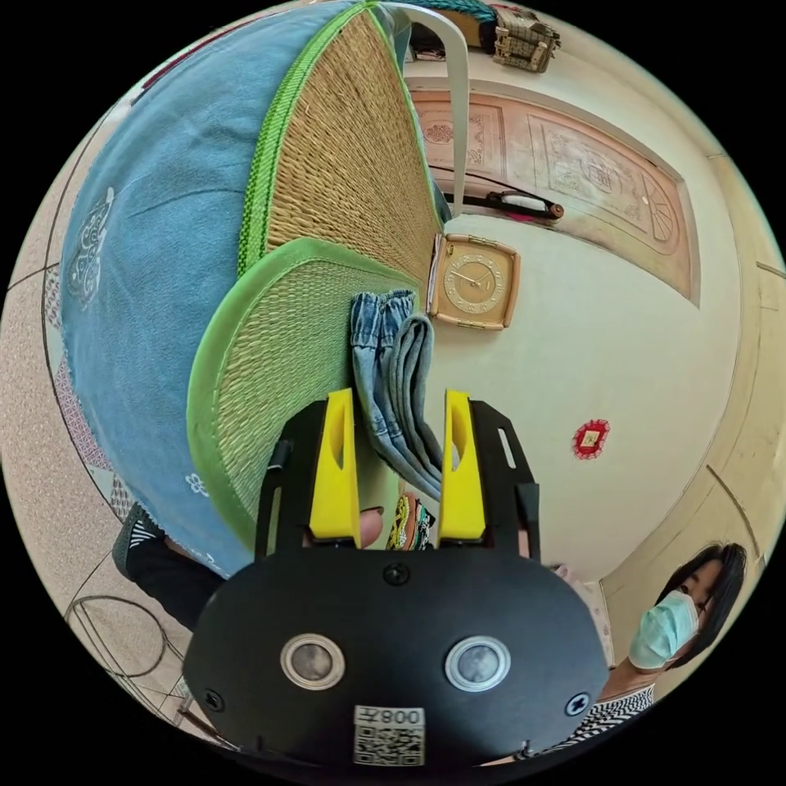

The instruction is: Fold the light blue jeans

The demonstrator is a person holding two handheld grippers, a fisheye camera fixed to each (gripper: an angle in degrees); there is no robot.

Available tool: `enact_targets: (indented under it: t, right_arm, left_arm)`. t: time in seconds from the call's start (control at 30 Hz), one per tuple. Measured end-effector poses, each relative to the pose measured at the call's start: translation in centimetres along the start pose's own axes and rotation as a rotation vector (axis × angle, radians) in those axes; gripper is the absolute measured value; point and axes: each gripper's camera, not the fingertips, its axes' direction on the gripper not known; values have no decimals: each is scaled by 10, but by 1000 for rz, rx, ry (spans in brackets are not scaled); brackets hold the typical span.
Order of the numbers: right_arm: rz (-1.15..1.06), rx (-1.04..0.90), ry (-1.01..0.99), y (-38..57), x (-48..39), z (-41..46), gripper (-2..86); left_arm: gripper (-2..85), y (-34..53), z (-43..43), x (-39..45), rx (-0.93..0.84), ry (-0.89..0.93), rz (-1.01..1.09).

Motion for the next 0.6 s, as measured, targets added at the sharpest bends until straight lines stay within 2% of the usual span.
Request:
enact_targets:
  t: [0.27,0.47,0.6]
  right_arm:
    - [10,-41,74,12,-29,-1,14]
    - [122,-69,88,38,-14,-17,13]
    - [69,-42,56,28,-66,-36,12]
  left_arm:
    - [65,14,48,-6,-23,-95,39]
    - [47,43,88,0,-47,-149,121]
    - [42,63,119,24,-64,-158,212]
